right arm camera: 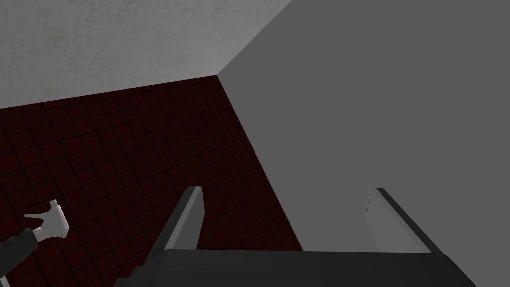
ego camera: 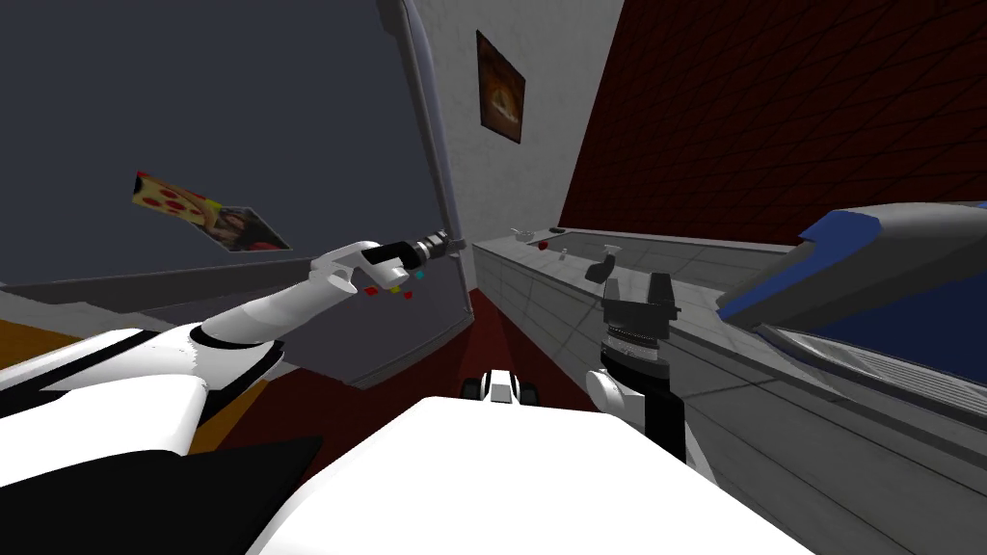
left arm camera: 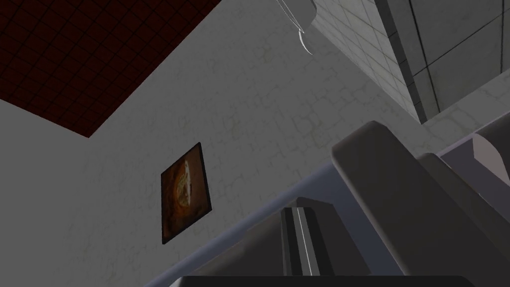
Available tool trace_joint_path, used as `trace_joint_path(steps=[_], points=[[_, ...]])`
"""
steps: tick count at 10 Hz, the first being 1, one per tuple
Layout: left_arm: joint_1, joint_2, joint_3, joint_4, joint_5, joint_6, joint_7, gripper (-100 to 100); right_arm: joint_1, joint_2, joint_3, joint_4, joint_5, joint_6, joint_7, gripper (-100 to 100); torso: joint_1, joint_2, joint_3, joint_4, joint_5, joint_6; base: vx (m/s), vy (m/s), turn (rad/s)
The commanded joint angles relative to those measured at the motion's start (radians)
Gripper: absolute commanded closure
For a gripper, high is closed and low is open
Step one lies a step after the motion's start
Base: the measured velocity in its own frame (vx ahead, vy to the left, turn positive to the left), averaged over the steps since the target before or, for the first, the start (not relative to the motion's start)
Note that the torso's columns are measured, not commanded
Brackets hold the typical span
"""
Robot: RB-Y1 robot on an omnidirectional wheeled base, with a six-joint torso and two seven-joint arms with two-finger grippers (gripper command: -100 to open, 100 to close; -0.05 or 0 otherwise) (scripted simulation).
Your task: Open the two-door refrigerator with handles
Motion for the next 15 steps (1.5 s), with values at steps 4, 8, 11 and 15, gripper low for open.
trace_joint_path(steps=[4, 8, 11, 15], points=[[-0.003, 0.051, 0.006, -0.103, 0.043, 0.011, 0.033, -100, 0.001, 0.0, 0.0, 0.0, 0.0, 0.0, 0.0, 0, -0.006, -0.014, -0.009, -0.005, -0.002, 0.002, -0.122, 0.01, 0.02], [-0.003, 0.062, 0.01, -0.107, 0.049, 0.012, 0.037, 100, 0.001, 0.0, 0.0, 0.0, 0.0, 0.0, 0.0, 0, -0.003, -0.005, -0.004, -0.003, -0.001, 0.002, 0.063, -0.007, 0.004], [-0.006, 0.075, 0.014, -0.197, 0.077, -0.001, 0.047, 100, 0.0, 0.0, 0.0, 0.0, 0.0, 0.0, 0.0, 0, -0.004, 0.008, 0.005, 0.004, -0.002, 0.002, -0.169, 0.082, 0.011], [-0.01, 0.088, 0.017, -0.286, 0.104, -0.015, 0.056, 100, 0.001, 0.0, 0.0, 0.0, 0.0, 0.0, 0.0, 0, -0.001, -0.005, -0.005, 0.008, -0.002, -0.004, -0.166, 0.072, 0.017]])
